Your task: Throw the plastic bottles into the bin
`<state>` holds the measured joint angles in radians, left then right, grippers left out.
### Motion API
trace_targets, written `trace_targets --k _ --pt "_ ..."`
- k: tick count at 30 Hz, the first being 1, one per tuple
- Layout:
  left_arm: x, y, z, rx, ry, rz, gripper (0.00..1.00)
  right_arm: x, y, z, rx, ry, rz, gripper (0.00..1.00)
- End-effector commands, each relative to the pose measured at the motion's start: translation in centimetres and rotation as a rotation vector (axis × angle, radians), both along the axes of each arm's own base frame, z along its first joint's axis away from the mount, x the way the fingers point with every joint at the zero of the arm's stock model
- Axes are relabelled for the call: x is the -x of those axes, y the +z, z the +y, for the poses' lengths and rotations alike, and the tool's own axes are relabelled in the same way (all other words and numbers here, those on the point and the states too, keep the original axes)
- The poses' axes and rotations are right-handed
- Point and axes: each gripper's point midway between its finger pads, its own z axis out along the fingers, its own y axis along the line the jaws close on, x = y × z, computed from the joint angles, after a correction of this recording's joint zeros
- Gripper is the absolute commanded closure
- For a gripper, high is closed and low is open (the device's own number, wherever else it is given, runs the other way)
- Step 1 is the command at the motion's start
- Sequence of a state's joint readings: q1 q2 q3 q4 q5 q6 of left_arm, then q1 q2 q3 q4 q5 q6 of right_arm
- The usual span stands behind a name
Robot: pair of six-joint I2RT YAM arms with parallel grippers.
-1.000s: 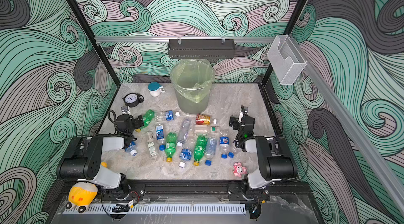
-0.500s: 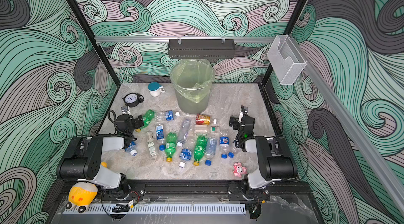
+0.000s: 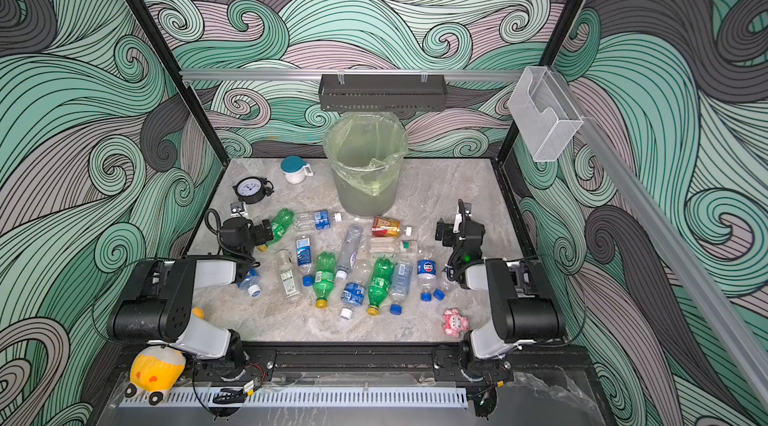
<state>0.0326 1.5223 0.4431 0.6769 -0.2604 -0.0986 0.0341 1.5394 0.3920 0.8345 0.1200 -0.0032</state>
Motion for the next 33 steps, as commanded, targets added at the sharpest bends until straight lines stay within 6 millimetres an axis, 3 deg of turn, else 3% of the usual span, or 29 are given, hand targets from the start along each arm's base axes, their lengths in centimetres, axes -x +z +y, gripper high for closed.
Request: trace_targets --k 1,7,11,14,19,25,33 --pt "-0.1 1.5 0.9 0.010 0.057 -0.021 0.01 -0.2 1.6 -1.2 0.007 -0.063 -0.041 0.00" --pt "0.2 3.0 1.5 -0.013 0.084 -0.036 0.01 1.2 5.2 -2.0 0.019 -0.113 -0.012 0.00" --pt "1.2 7.6 1.7 -0.020 0.099 -0.057 0.01 2.9 8.2 -2.7 -0.013 -0.169 -0.018 0.00" --pt "2.1 10.5 1.9 -0.008 0.125 -0.065 0.01 4.1 9.2 -3.2 -0.047 -0.221 0.059 0.00" --pt "2.9 13.5 0.7 0.029 0.087 -0.001 0.01 5.7 10.7 -2.2 -0.137 -0.214 0.209 0.01" --pt "5.0 15.0 -1.2 0.092 0.013 0.122 0.02 8.9 9.9 -1.9 -0.236 -0.282 0.374 0.05" --pt "8.4 15.8 -3.8 0.163 -0.118 0.171 0.02 11.1 6.9 -0.2 -0.321 -0.258 0.532 0.06"
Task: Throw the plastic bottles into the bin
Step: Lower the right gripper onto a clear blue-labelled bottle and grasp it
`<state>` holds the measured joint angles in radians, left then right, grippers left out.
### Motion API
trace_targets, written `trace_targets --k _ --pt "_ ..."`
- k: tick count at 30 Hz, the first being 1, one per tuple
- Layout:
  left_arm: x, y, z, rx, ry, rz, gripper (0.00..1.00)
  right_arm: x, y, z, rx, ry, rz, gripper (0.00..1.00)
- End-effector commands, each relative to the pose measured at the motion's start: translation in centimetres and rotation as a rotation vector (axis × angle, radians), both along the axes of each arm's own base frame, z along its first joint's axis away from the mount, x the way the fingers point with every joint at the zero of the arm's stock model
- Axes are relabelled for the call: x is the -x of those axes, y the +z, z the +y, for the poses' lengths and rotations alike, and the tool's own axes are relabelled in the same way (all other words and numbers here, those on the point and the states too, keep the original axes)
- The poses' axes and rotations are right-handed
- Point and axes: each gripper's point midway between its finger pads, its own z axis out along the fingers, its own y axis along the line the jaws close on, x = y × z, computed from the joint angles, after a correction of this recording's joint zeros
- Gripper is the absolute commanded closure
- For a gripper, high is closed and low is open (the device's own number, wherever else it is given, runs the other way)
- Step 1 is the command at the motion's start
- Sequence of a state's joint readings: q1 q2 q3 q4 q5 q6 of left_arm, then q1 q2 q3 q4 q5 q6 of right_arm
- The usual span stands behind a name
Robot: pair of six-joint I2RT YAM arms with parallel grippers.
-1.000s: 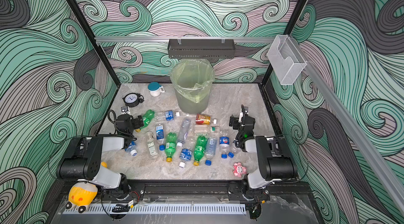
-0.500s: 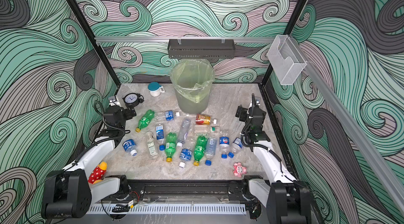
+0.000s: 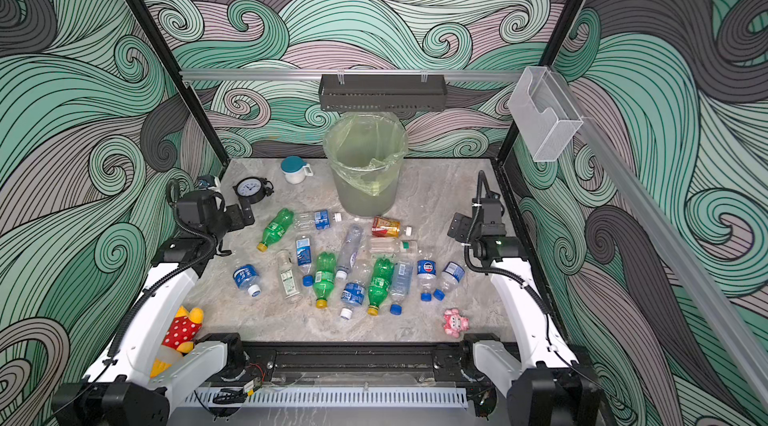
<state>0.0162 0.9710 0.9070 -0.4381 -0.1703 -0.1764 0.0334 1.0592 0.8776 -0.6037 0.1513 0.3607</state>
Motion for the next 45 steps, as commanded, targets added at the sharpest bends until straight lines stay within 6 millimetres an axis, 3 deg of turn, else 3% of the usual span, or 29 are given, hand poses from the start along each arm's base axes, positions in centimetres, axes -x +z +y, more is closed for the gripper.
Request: trace_targets --k 1,5,12,27,38,45 --pt "2.6 -0.8 -1.8 0.062 -0.080 0.107 0.02 2.1 -2.3 0.9 -0.086 -0.014 0.114 0.07" --pt "4.7 -1.3 -3.2 0.119 -0.131 0.152 0.02 3.0 -4.1 1.8 -0.155 -0.023 0.164 0.12" --pt "6.5 -2.2 -3.6 0.176 -0.115 0.163 0.02 4.9 -7.6 2.8 -0.221 -0.033 0.296 0.17" --pt "6.9 -3.2 -3.7 0.202 -0.100 0.218 0.02 6.1 -12.6 3.2 -0.265 -0.085 0.394 0.23" --pt "6.8 -4.3 -3.1 0.202 -0.057 0.217 0.01 5.1 -14.3 2.9 -0.242 -0.090 0.411 0.39" --pt "6.7 -5.4 -3.0 0.217 -0.035 0.230 0.01 4.2 -13.2 2.7 -0.213 -0.055 0.368 0.53"
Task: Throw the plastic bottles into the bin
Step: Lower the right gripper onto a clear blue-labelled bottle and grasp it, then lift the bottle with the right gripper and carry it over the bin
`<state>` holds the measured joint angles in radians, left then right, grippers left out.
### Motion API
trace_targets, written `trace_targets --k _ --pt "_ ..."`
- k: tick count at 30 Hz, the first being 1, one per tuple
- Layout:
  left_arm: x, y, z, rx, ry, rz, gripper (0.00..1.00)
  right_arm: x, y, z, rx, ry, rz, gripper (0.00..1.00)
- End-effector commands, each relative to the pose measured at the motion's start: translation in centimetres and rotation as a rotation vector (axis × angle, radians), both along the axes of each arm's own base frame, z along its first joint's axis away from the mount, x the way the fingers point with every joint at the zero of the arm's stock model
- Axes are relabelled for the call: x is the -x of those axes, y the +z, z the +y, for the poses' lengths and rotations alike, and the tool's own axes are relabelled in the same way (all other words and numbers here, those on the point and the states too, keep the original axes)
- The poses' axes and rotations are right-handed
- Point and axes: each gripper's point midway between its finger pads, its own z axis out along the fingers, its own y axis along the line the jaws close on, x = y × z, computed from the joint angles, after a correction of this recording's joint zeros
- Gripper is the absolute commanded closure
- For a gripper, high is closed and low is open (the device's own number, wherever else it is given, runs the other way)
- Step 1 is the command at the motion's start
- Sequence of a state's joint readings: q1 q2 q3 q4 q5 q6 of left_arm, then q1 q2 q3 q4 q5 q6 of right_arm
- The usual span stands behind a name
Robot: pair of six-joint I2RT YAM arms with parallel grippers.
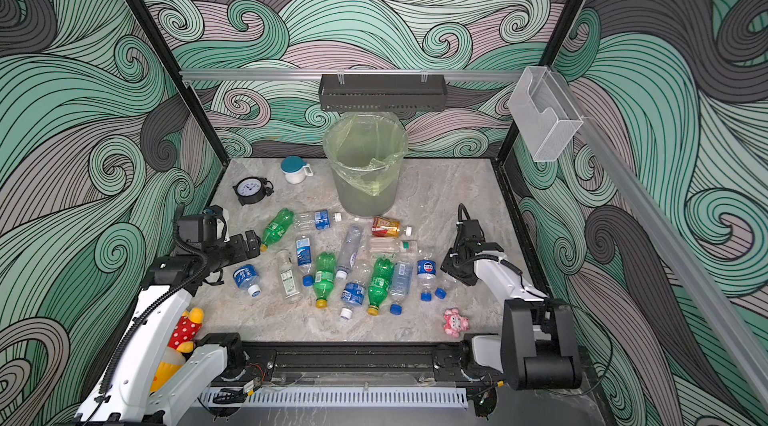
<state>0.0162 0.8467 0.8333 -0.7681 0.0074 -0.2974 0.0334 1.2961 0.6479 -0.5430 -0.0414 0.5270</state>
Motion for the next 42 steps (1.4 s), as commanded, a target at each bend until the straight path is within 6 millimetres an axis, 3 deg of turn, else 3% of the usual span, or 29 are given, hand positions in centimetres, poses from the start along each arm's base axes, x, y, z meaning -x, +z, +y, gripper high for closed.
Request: trace_targets --k 1,8,15,17,23,25,28,30,32,34,38,42 --pt "-0.4 0.7 0.2 0.001 0.024 -0.032 0.01 -0.9 1.2 -0.5 0.029 0.016 -0.047 0.54" --pt "-0.3 0.7 0.9 -0.011 0.067 -0.039 0.01 -3.9 5.9 0.3 0.016 0.091 -0.225 0.58" --pt "-0.3 0.7 0.6 0.000 0.058 -0.033 0.01 -7.8 13.8 2.9 -0.055 0.258 -0.489 0.61" --pt "-0.2 0.7 0.4 0.008 0.052 -0.031 0.01 -8.7 16.5 4.5 -0.123 0.314 -0.553 0.61" --pt "0.1 0.9 0.3 0.013 0.046 -0.032 0.01 -12.6 28.0 10.1 -0.206 0.494 -0.777 0.61" --pt "0.0 1.2 0.1 0.025 0.044 -0.041 0.01 -15.0 32.6 12.6 -0.224 0.548 -0.876 0.60" --pt "-0.2 1.6 -0.2 0.049 0.039 -0.057 0.01 -19.5 37.6 16.6 -0.264 0.598 -0.985 0.60" --pt "-0.3 1.7 -0.6 0.069 0.030 -0.066 0.01 -22.4 39.1 18.7 -0.307 0.604 -1.021 0.48" --pt "-0.3 1.6 -1.0 0.089 0.014 -0.061 0.01 -24.3 40.5 20.4 -0.344 0.619 -1.063 0.22" --pt "0.0 1.5 -1.2 0.099 0.009 -0.047 0.01 -24.7 41.1 21.2 -0.344 0.632 -1.076 0.15" --pt "0.7 1.5 -1.2 0.095 0.008 -0.039 0.01 -22.9 40.4 20.1 -0.292 0.627 -1.077 0.10" --pt "1.1 1.6 -1.1 0.082 0.000 -0.040 0.01 -19.3 39.7 18.3 -0.218 0.648 -1.080 0.07"
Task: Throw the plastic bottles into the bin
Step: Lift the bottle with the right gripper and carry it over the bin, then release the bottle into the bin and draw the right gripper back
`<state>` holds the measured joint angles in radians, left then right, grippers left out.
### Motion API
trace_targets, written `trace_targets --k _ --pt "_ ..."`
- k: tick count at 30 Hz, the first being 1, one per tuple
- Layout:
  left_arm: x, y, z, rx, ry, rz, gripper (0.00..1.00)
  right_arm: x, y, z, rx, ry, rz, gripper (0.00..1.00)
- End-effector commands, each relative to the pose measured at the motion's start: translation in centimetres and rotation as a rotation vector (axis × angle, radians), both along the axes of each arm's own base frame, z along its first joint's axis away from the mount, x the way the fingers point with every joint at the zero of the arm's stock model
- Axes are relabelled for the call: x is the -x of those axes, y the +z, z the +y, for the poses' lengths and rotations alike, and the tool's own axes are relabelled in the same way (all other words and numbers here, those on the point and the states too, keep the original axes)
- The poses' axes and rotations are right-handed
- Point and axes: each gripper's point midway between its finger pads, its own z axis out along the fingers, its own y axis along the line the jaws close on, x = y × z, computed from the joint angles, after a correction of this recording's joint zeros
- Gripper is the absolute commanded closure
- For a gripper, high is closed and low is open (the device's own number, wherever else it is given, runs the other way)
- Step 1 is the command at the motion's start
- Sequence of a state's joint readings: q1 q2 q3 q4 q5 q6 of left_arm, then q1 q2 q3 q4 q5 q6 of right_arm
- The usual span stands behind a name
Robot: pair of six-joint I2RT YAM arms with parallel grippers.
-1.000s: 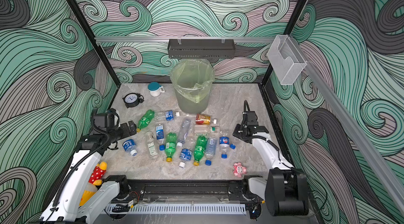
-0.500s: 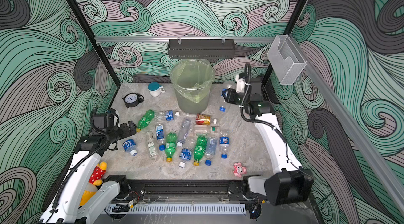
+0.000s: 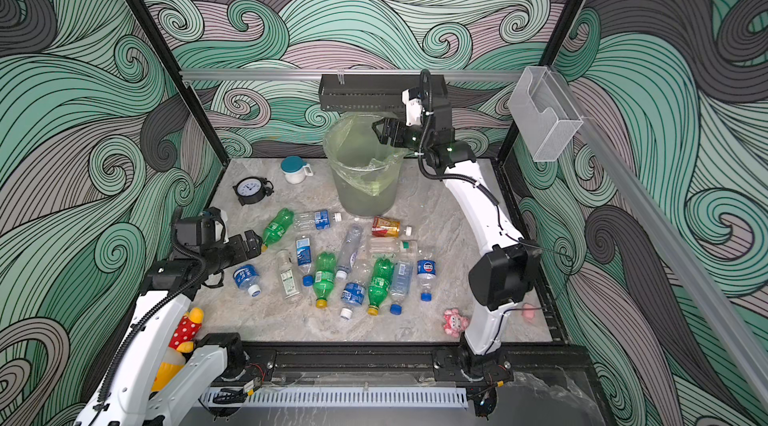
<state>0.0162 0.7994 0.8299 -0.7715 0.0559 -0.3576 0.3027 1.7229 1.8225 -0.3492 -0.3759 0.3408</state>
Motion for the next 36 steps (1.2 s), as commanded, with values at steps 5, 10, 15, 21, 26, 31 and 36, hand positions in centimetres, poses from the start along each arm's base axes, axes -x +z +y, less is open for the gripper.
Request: trace_targets --k 5,10,15,21,26,31,36 --pt "0.7 0.3 -0.9 0.027 -0.043 0.032 0.01 7.8 1.9 -3.3 0.063 -0.017 -0.111 0.04" --pt "0.9 -0.6 -1.5 0.061 -0.057 0.056 0.02 11.2 -2.2 -5.1 0.128 -0.040 -0.041 0.02" --pt "1.3 -1.5 0.2 0.025 0.055 0.096 0.02 13.2 -6.2 -6.2 0.165 -0.061 0.024 0.01" --pt "2.2 -3.0 3.6 -0.036 0.302 0.165 0.04 14.4 -9.5 -6.7 0.171 -0.075 0.095 0.00" --pt "3.6 -5.0 6.5 -0.123 0.497 0.249 0.04 14.5 -10.4 -6.9 0.169 -0.085 0.110 0.01" --pt "2.7 -7.1 5.7 -0.084 0.483 0.306 0.04 14.6 -10.7 -6.7 0.161 -0.079 0.114 0.01" --pt "1.8 -9.3 6.4 -0.120 0.520 0.329 0.06 14.7 -10.8 -6.4 0.148 -0.061 0.102 0.01"
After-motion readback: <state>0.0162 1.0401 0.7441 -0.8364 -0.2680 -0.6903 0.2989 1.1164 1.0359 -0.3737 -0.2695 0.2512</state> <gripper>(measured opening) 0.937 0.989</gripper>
